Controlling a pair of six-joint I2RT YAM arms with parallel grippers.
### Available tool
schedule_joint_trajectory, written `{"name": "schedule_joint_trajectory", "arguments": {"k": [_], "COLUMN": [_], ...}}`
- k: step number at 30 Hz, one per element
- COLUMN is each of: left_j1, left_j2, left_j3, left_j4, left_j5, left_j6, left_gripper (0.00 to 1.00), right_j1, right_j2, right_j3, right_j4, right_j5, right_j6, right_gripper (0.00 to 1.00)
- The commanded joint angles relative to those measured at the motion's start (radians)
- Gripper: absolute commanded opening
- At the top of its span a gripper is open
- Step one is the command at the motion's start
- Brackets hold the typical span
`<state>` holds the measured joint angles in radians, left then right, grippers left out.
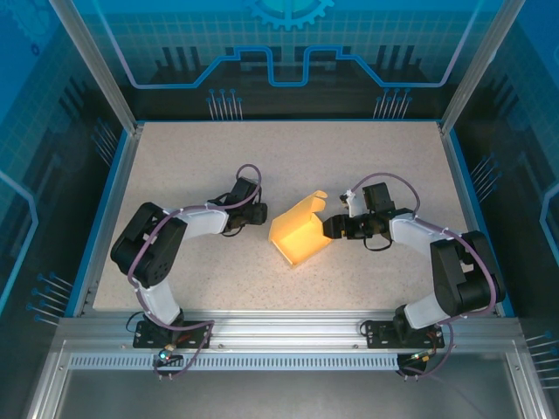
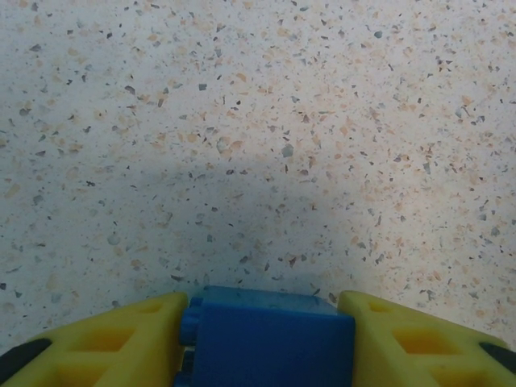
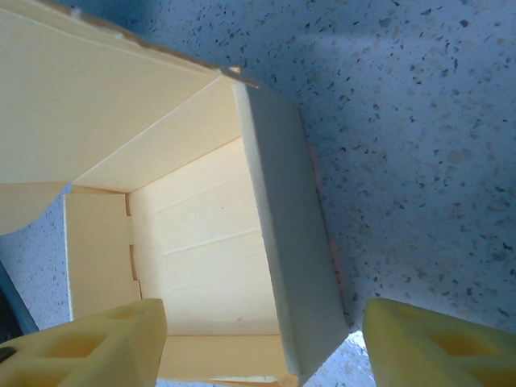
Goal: Fold the paper box
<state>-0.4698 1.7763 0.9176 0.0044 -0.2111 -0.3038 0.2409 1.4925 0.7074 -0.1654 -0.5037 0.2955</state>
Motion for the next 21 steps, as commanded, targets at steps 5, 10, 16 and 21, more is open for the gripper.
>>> {"name": "schedule_joint_trajectory", "arguments": {"k": [5, 10, 16, 21], "left_j1": [-0.003, 0.015, 0.066, 0.097], "left_j2": [-0.047, -0.081, -0.141, -0.226], "left_j3": [-0.014, -0.036, -0.089, -0.136], "left_j4": [-0.009, -0.006, 0.015, 0.016], "left_j5": [-0.038, -0.042, -0.053, -0.056], "left_j6": [0.028, 0.032, 0.025, 0.007], "left_gripper": [0.47, 0.46, 0.45, 0.46], "right_j1": [0.034, 0.052, 0.1, 0.17], "right_j2": [0.024, 0.028, 0.008, -0.039], "right_j3": [0.001, -0.018, -0.059, -0.11], "right_j4": [0.018, 0.048, 0.089, 0.167], "right_j5": [0.002, -0.023, -0.035, 0.001], "right_j6": [0.005, 0.03, 0.078, 0.155], "right_gripper": [0.66, 0.66, 0.66, 0.66]}}
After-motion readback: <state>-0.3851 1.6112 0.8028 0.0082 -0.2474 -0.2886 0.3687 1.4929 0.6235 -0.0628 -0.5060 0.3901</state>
